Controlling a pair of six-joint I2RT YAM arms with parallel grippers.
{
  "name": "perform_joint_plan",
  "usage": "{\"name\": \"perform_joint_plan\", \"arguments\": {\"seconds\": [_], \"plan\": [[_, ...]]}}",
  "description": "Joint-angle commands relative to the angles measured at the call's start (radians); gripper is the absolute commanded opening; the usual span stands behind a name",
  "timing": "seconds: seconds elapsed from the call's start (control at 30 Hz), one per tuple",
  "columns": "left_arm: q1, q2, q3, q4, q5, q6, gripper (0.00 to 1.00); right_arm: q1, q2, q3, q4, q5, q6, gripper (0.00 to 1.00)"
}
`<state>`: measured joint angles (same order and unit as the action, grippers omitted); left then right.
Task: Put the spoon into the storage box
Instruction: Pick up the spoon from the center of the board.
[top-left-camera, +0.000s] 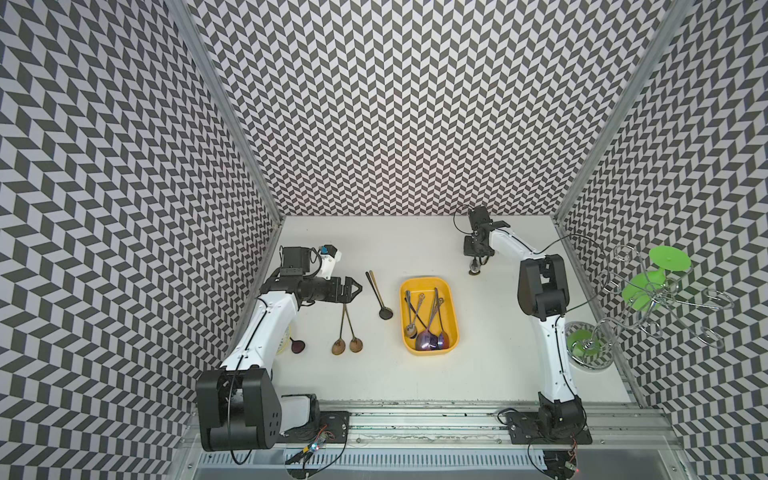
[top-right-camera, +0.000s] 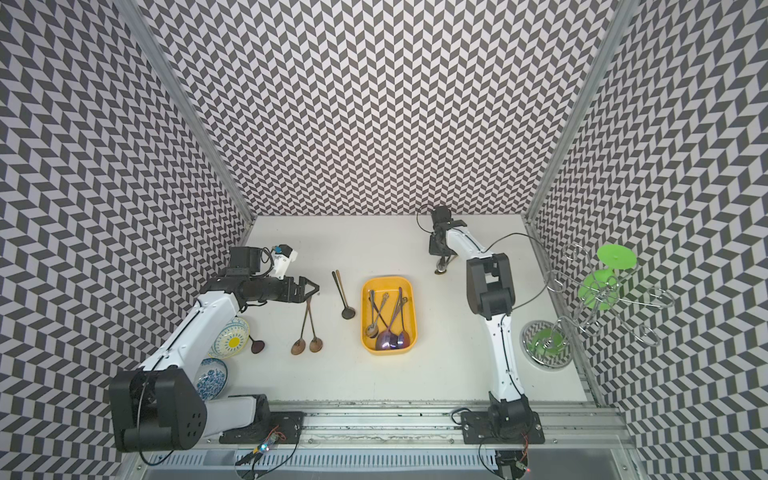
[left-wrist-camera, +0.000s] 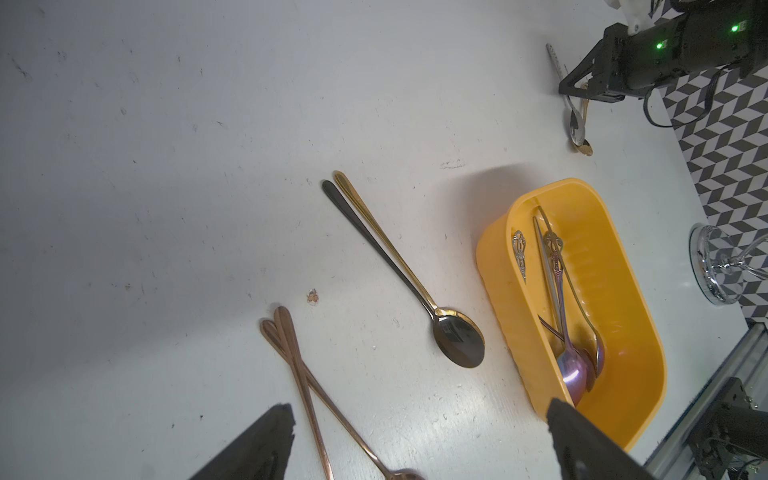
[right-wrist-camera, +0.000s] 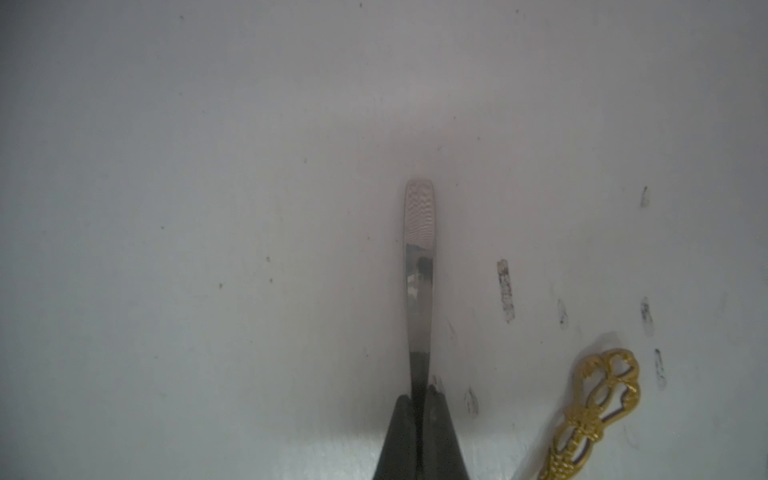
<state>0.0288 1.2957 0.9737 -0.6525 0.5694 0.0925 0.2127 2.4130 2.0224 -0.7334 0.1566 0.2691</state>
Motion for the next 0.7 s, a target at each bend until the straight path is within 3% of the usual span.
{"name": "perform_joint_plan", "arguments": {"seconds": [0.0,0.37,0.67], "plan": [[0.007,0.008,0.022,0.009,0.002,0.008,0.99,0.003,-0.085,-0.05,-0.03,-0.035,-0.005,0.0],[0.008,0.019,0.045,-0.017,-0.003,0.067,0.99,0.035,-0.294,-0.24,-0.017,-0.101,0.004,0.0],[-0.032,0.036,0.069,-0.109,-0.111,0.224,0.99,0.091,-0.5,-0.458,0.022,-0.169,0.024,0.0]]}}
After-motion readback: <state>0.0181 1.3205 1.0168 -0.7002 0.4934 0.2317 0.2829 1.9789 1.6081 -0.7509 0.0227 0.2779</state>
